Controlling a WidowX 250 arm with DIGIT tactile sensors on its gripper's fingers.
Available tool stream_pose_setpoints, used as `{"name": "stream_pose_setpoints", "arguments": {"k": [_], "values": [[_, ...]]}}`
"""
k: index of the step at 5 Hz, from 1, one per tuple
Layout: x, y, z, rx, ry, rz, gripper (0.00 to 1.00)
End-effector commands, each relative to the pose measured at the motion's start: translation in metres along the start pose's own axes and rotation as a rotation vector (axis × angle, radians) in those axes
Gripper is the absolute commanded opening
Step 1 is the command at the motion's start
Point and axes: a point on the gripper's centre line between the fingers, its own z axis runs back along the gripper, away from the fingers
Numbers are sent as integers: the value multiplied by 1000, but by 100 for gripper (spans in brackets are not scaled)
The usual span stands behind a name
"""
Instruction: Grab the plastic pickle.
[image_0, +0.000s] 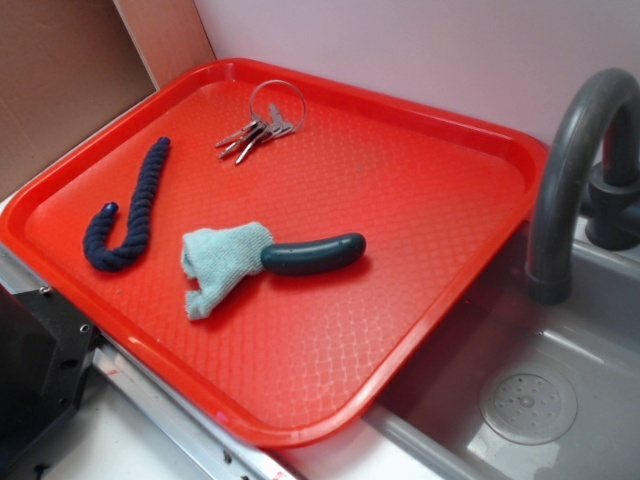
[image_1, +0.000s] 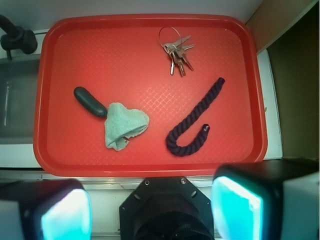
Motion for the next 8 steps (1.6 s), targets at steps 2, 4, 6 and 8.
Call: {"name": "stream_pose_setpoints", "arguments": {"k": [2, 4, 6, 8], "values": [[12, -2, -11, -10, -55, -105, 100], [44, -43, -48, -54, -116, -358, 100], [62, -86, -99, -46, -56, -465, 100], [67, -98, -152, -32, 29, -504, 100]]}}
